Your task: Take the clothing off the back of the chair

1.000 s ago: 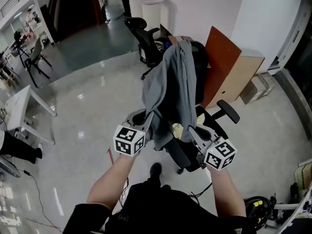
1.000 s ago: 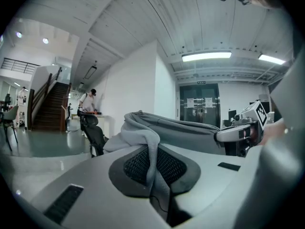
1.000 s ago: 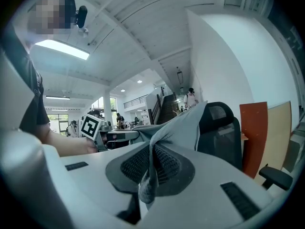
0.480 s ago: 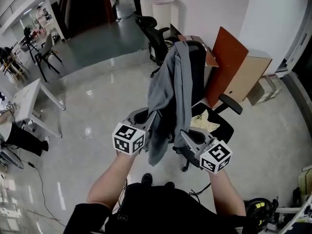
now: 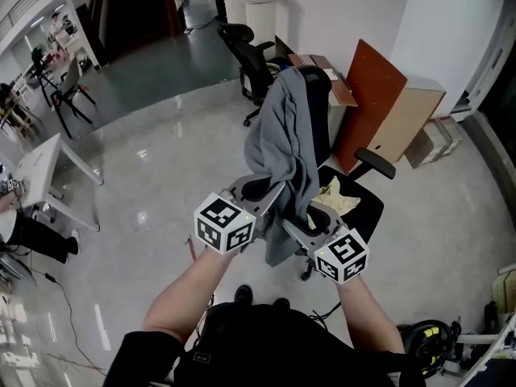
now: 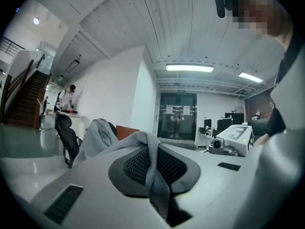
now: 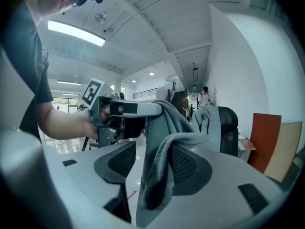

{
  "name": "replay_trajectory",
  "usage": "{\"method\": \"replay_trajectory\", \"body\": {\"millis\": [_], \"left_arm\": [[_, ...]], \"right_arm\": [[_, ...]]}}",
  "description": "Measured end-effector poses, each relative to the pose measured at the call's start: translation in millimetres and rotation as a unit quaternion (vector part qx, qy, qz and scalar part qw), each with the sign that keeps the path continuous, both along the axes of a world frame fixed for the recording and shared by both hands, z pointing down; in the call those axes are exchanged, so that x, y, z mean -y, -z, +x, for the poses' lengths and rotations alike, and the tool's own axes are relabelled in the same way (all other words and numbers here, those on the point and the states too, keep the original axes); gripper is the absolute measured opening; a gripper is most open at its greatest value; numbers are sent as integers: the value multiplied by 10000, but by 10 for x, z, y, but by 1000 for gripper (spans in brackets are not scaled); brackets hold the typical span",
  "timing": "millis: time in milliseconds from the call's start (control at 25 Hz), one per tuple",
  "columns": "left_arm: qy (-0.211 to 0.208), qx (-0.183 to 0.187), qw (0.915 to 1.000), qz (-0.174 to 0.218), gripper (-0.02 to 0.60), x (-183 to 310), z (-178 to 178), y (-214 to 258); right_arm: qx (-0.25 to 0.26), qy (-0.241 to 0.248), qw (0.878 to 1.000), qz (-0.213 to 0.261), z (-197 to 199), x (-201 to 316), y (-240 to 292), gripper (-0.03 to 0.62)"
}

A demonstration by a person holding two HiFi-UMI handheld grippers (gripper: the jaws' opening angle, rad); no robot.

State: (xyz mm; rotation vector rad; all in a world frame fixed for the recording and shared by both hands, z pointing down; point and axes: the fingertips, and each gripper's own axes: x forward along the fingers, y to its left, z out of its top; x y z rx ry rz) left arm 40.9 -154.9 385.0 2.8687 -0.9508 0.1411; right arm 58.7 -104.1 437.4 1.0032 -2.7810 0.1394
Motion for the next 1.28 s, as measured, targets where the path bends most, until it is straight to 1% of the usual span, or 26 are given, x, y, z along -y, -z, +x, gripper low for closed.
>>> {"method": "replay_trajectory", "body": {"millis": [120, 200, 280, 360, 400, 440, 480, 520, 600, 800, 920, 1000, 1120, 1280], "left_arm": [[-249, -50, 9997, -69, 29, -30, 160, -6], [-429, -61, 9990, -76, 29, -73, 260, 21], [-592, -62, 9982, -33, 29, -118, 355, 66], [-684, -52, 9976, 1, 29, -130, 413, 93], [-708, -36, 9975, 10, 29, -130, 423, 94], [-728, -13, 9973, 21, 31, -134, 422, 90], [-745, 15, 9972, 39, 31, -145, 413, 83], [-755, 52, 9971, 66, 32, -158, 399, 74], [-754, 158, 9969, 129, 39, -171, 374, 45], [-651, 438, 9967, 229, 114, -188, 356, -28], [-601, 589, 9960, 314, 151, -240, 340, -53], [-535, 676, 9958, 311, 188, -224, 294, -66], [-353, 903, 9948, 301, 211, -67, 194, -146], [-197, 1315, 9909, 218, 243, 316, 64, -401]], "right_arm": [[-133, -319, 9994, -86, 28, 107, -119, 290], [-150, -544, 9981, -241, 53, 196, -224, 330], [-124, -729, 9965, -382, 80, 273, -314, 342], [-102, -903, 9950, -403, 124, 329, -361, 342], [-104, -990, 9943, -375, 160, 348, -365, 322], [-101, -1064, 9937, -348, 205, 360, -359, 190], [-78, -1117, 9931, -339, 255, 367, -343, 90], [-43, -1153, 9928, -335, 308, 373, -319, 67], [28, -1236, 9919, -294, 433, 396, -249, 58], [234, -1574, 9872, -63, 826, 423, -6, 55], [374, -1886, 9813, 80, 1111, 410, 141, 54], [493, -2140, 9755, 98, 1341, 415, 220, 52], [631, -2379, 9692, 89, 1617, 441, 288, 52], [729, -2477, 9658, 251, 1744, 594, 414, 52]]}}
